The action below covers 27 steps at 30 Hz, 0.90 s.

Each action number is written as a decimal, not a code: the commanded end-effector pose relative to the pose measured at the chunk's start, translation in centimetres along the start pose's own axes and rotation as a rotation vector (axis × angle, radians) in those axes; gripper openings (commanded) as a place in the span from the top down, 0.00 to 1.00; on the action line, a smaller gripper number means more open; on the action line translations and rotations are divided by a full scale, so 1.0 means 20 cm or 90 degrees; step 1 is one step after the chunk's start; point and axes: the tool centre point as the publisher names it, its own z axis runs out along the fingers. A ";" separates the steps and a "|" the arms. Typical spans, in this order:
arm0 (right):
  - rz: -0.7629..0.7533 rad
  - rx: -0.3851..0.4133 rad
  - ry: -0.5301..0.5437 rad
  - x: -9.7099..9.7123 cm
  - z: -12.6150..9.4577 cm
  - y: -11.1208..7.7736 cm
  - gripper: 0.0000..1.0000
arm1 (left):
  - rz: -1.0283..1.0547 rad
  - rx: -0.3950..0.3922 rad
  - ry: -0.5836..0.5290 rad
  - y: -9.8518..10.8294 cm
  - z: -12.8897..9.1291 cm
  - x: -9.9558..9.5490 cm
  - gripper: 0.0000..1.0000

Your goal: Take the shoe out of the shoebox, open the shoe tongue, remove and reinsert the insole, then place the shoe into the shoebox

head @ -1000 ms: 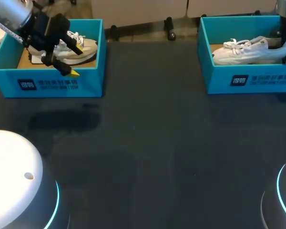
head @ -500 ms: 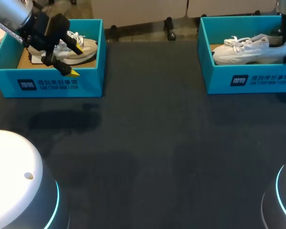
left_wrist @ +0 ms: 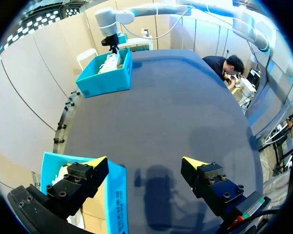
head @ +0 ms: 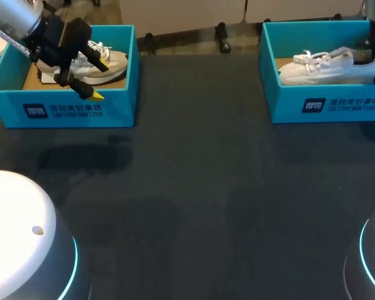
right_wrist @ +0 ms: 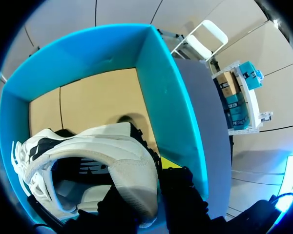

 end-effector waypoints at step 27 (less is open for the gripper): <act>-0.007 0.000 -0.004 -0.01 0.02 -0.20 1.00 | 0.001 -0.001 -0.001 0.00 0.00 0.01 0.00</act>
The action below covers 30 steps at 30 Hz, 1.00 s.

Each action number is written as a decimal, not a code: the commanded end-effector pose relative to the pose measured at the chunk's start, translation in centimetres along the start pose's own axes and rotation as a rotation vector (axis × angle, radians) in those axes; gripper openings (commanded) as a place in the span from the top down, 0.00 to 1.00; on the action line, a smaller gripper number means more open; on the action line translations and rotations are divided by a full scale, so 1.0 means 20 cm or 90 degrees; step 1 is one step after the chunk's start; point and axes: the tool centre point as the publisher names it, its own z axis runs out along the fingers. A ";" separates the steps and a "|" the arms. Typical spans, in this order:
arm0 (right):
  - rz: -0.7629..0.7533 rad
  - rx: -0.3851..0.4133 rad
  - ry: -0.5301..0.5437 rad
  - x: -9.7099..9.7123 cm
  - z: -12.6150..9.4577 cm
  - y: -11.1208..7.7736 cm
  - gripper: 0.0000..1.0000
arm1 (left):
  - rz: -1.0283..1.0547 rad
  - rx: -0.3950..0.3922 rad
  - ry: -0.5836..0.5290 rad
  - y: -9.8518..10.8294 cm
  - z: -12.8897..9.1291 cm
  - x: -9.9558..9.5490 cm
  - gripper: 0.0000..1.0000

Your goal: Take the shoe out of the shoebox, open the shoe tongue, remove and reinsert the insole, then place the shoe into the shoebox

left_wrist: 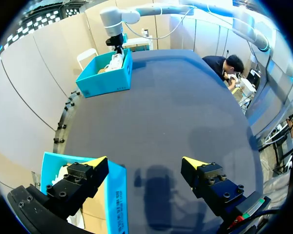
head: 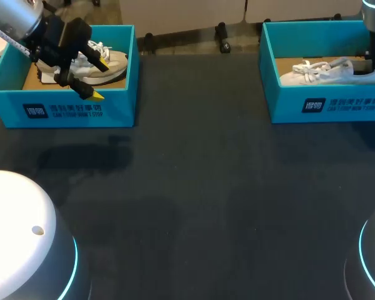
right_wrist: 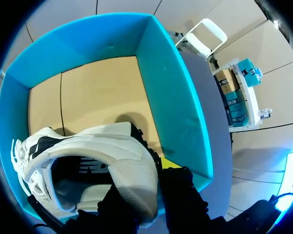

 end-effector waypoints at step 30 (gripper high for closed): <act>-0.018 0.005 -0.010 0.01 0.19 -0.08 1.00 | 0.001 -0.001 -0.001 0.00 0.00 0.01 0.00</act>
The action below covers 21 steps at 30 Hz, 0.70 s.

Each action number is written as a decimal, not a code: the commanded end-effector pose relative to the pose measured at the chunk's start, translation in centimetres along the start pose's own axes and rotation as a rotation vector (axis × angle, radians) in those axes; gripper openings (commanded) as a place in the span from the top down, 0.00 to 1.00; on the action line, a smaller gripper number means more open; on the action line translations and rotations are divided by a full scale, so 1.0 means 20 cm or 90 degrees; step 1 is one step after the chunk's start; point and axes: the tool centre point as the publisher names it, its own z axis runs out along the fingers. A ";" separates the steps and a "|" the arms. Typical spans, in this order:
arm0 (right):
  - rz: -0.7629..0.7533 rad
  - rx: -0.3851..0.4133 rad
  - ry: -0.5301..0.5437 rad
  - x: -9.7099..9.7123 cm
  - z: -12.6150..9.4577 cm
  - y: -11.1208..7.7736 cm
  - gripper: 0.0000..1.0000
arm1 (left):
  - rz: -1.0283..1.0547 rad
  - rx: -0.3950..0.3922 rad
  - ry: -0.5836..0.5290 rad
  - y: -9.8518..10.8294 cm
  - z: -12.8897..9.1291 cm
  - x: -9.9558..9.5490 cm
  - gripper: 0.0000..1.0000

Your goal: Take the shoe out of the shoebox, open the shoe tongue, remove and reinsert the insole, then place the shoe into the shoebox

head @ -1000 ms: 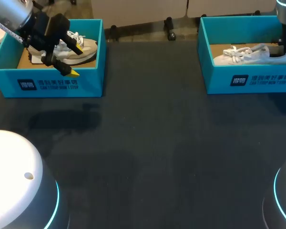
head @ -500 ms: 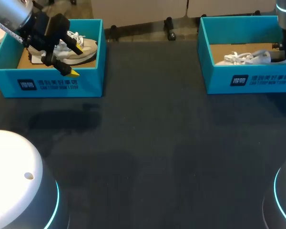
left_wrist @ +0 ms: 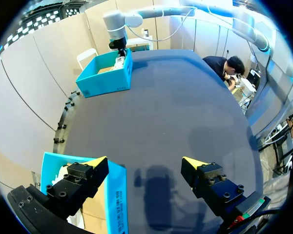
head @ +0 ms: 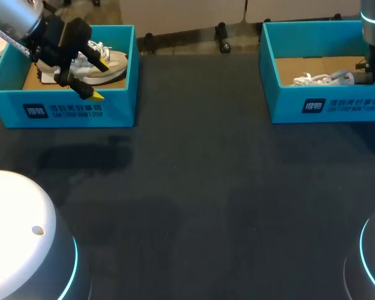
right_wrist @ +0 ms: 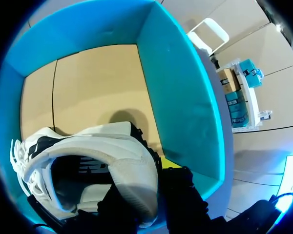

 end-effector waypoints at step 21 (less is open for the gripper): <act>0.011 -0.022 0.003 -0.03 0.03 0.04 0.56 | 0.001 -0.001 -0.001 0.00 0.00 0.01 0.00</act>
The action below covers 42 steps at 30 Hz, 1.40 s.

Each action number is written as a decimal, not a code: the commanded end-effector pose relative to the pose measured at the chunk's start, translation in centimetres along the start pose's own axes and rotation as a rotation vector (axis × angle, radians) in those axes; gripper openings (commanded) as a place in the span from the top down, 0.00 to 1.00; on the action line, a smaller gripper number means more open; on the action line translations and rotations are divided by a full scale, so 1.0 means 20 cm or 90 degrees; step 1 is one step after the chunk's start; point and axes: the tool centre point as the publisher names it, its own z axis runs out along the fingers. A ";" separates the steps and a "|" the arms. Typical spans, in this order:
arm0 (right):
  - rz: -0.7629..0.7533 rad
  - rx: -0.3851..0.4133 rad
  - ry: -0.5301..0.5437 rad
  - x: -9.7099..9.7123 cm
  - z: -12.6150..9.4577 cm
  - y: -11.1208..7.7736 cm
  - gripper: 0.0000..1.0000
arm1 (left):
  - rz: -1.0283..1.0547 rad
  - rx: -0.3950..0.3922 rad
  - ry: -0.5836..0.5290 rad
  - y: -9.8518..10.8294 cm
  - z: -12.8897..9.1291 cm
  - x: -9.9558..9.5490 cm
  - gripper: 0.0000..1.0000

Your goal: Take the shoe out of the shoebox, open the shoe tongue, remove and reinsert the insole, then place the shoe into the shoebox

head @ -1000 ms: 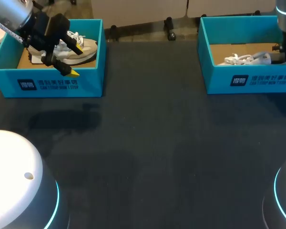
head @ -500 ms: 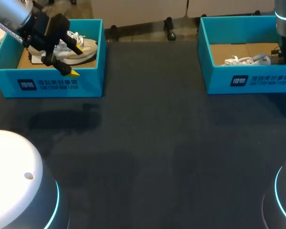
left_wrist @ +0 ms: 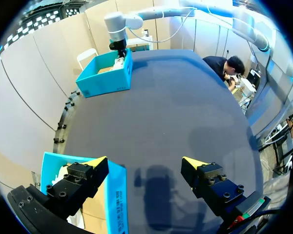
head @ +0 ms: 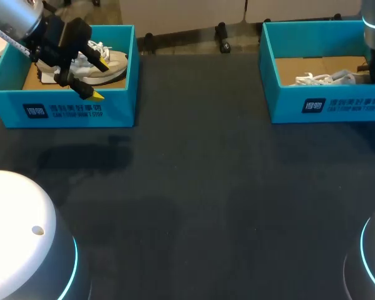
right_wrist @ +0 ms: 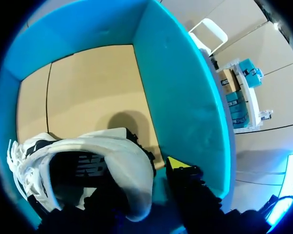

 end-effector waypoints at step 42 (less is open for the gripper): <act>-0.084 -0.103 0.147 -0.04 -0.75 -0.11 0.72 | 0.001 -0.001 -0.001 0.00 0.00 0.01 0.00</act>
